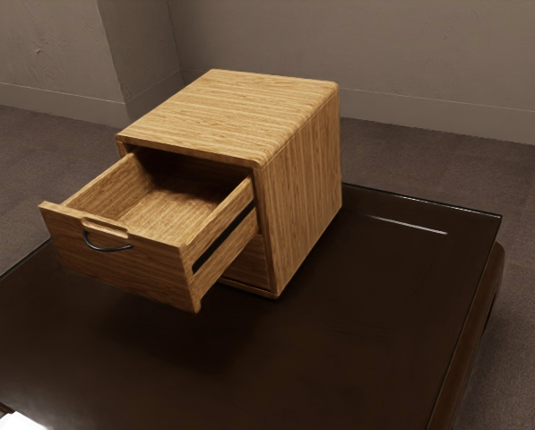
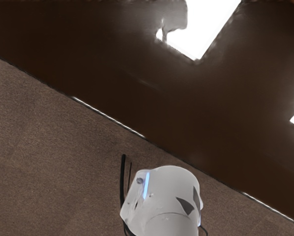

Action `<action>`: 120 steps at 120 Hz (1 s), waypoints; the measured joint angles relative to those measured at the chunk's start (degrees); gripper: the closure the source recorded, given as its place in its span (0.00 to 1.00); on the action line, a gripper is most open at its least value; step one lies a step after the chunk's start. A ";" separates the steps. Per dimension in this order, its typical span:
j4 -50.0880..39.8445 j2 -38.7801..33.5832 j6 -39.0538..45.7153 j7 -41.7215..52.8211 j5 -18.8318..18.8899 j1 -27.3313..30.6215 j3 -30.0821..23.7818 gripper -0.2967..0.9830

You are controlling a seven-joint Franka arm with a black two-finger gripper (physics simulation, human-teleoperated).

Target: Push the drawer handle with one arm to close the drawer

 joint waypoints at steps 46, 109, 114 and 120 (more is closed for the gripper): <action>8.50 2.49 14.35 -4.16 1.92 -3.70 -17.69 0.49; -32.22 -15.41 32.25 -9.38 1.84 9.05 -37.59 0.83; -34.29 -15.80 33.74 -9.67 1.52 8.96 -37.64 0.83; -36.70 -16.92 35.46 -9.98 1.15 8.77 -37.71 0.84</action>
